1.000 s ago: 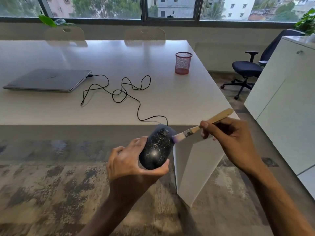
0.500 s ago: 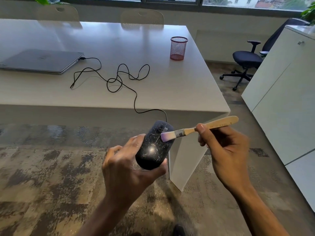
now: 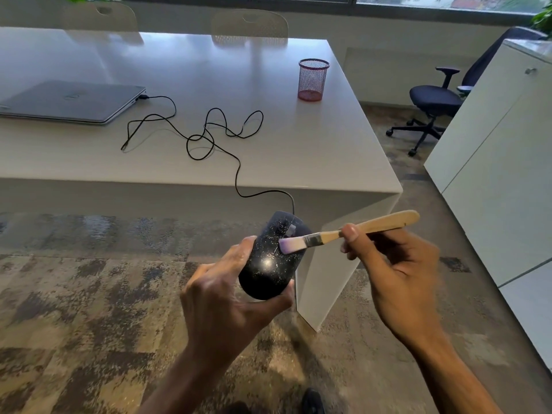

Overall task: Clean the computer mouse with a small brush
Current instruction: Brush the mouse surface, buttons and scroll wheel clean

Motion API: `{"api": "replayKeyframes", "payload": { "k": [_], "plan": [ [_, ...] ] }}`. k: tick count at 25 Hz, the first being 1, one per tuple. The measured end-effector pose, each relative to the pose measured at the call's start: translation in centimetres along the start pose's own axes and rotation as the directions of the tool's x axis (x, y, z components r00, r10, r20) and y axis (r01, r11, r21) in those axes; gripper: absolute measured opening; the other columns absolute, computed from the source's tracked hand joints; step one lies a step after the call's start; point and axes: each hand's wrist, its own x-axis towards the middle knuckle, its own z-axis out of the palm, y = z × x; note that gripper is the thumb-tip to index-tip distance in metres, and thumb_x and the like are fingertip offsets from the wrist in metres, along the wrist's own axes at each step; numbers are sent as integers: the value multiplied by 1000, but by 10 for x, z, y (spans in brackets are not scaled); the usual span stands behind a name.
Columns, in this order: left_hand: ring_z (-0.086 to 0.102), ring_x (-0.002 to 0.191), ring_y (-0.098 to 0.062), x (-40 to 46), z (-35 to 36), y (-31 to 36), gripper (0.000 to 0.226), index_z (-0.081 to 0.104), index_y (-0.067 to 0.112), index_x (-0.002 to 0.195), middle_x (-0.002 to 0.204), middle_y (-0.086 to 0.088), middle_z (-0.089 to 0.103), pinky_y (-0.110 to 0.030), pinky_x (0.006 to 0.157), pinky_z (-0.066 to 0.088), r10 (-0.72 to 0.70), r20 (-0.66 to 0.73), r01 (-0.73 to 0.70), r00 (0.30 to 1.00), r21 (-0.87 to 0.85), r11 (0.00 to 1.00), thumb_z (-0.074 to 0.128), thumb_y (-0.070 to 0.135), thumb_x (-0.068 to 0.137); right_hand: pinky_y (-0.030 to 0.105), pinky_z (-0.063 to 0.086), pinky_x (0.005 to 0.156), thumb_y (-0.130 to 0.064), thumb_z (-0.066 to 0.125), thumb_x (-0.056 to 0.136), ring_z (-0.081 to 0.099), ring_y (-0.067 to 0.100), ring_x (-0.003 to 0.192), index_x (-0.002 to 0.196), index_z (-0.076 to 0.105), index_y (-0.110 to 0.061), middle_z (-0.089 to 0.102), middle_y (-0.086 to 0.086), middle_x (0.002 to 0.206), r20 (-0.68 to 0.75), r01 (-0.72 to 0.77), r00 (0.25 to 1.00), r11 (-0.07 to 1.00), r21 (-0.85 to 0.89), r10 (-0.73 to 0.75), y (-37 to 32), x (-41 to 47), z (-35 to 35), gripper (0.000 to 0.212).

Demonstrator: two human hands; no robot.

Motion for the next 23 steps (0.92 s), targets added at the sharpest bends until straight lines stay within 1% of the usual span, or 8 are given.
{"api": "replayKeyframes", "payload": {
  "k": [4,6,9,14,16,19,21,23],
  "plan": [
    [55,67,-3,3,0,-2,74,65,8,117,87,3,72,-21,68,49,-2,5,2,1000,3,1000,65,62,68,36,57,69,-35,63,90,67,9,71,84,71,-29,71,-8,78,-108,-75,992,994,-79,66,9,11,-3,12],
    [58,66,-8,4,-1,-3,74,65,9,118,86,3,71,-23,67,51,-8,-4,8,1000,4,1000,65,62,67,30,58,68,-37,64,92,67,8,71,85,71,-32,72,-10,77,-126,-54,991,998,-42,48,8,10,-4,11],
    [60,66,-11,5,-1,-4,76,65,8,118,87,2,72,-22,66,48,-15,-19,16,1000,23,1000,64,63,66,19,56,68,-39,64,92,69,9,73,88,74,-33,72,-13,78,-14,-2,1000,1000,19,2,3,0,4,13],
    [58,63,-11,8,-2,-7,73,64,10,119,83,3,71,-21,65,46,-33,-28,34,999,40,999,65,61,65,36,58,70,-37,63,89,68,8,72,83,69,-32,72,-10,80,-133,-91,988,992,-87,79,8,4,5,11],
    [62,62,-18,10,-2,-8,72,64,13,120,81,3,70,-28,62,53,-41,-35,43,999,39,998,65,61,66,32,58,70,-38,64,91,69,9,73,84,70,-33,72,-11,79,-146,-68,988,995,-67,57,6,4,3,10],
    [64,62,-19,11,-1,-8,73,64,13,119,81,1,71,-33,60,54,-40,-71,44,997,64,997,64,63,66,25,57,69,-41,65,91,70,11,74,87,74,-34,74,-13,79,-37,-4,999,1000,15,4,-2,-3,10,13],
    [64,63,-19,12,0,-8,74,64,13,119,82,0,71,-33,61,55,-45,-76,50,996,68,996,64,65,66,30,58,70,-39,65,91,71,12,74,86,74,-34,74,-13,78,1,-16,1000,1000,-13,16,-2,-5,14,11],
    [65,64,-21,13,0,-9,75,64,15,120,81,1,71,-33,61,54,-61,-65,65,996,70,995,63,67,66,39,58,71,-34,64,90,69,13,73,83,72,-30,73,-10,77,-59,-56,997,996,-69,52,1,-2,12,11]
  ]
}}
